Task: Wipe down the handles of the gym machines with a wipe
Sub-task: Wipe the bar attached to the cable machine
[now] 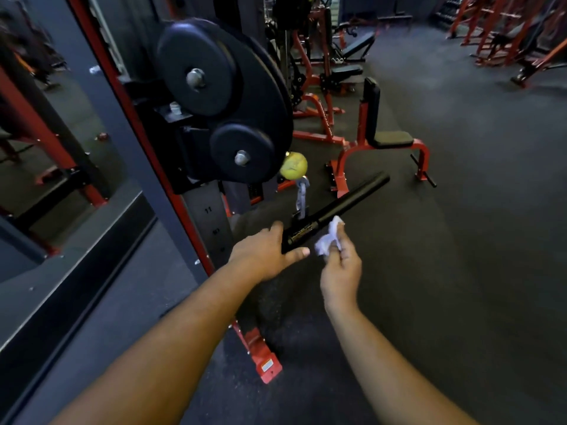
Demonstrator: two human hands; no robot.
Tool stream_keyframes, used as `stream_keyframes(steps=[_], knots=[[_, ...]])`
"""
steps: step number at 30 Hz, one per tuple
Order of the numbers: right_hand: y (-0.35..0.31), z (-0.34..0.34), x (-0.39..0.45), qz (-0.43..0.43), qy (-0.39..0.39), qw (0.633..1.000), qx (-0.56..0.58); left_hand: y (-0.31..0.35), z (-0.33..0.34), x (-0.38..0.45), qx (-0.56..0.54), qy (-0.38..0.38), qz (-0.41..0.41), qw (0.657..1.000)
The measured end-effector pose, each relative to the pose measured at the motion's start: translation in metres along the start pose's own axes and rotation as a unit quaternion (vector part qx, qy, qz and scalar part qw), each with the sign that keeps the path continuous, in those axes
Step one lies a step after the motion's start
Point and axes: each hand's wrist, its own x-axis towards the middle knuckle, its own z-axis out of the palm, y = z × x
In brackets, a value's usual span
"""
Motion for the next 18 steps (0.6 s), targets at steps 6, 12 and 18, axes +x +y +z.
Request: stream_keyframes(steps=[6, 12, 18], knots=[[-0.01, 0.001, -0.003, -0.203, -0.011, 0.965, -0.164, -0.096, -0.014, -0.06, 0.065, -0.058, 0.015, 0.996], [-0.004, 0.033, -0.026, -0.199, 0.0, 0.954, -0.226, -0.145, -0.005, -0.11, 0.059, 0.026, 0.055, 0.996], [0.0, 0.072, -0.125, -0.32, -0.183, 0.894, -0.257, -0.132, 0.02, -0.129, 0.033, 0.079, 0.067, 0.994]])
